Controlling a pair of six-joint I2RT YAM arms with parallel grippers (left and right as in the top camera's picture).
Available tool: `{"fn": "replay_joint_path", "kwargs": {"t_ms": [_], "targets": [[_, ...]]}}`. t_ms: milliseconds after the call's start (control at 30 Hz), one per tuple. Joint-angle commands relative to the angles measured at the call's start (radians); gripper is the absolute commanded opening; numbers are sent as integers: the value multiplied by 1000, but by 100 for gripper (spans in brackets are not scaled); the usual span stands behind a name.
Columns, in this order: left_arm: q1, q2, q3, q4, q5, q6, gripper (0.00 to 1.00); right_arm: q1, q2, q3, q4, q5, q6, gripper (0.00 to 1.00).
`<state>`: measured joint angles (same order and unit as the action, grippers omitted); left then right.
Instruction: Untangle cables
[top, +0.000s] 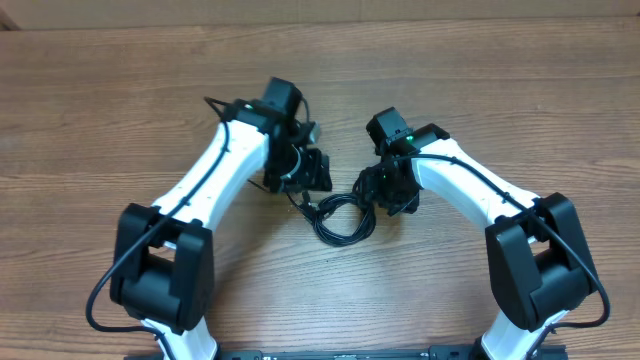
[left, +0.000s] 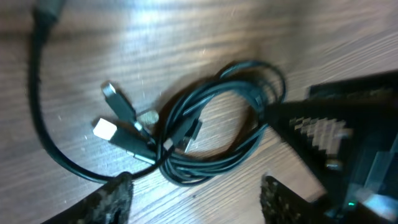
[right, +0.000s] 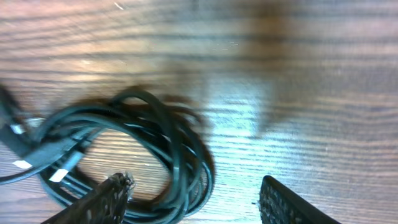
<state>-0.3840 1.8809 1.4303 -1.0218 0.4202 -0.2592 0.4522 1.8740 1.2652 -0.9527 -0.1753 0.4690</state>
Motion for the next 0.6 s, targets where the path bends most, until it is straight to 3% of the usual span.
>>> {"fn": "replay_joint_path", "kwargs": {"t_ms": [0, 133, 300, 567], "targets": [[-79, -3, -96, -8, -131, -74, 69, -1, 0, 20, -7, 51, -29, 68], [-114, -3, -231, 60, -213, -214, 70, -1, 0, 15, -23, 108, -29, 71], [-103, -3, -348, 200, -221, -228, 69, -1, 0, 4, -24, 159, -23, 75], [-56, -3, -355, 234, -221, -227, 69, -1, 1, 3, -31, 210, 25, 77]]}}
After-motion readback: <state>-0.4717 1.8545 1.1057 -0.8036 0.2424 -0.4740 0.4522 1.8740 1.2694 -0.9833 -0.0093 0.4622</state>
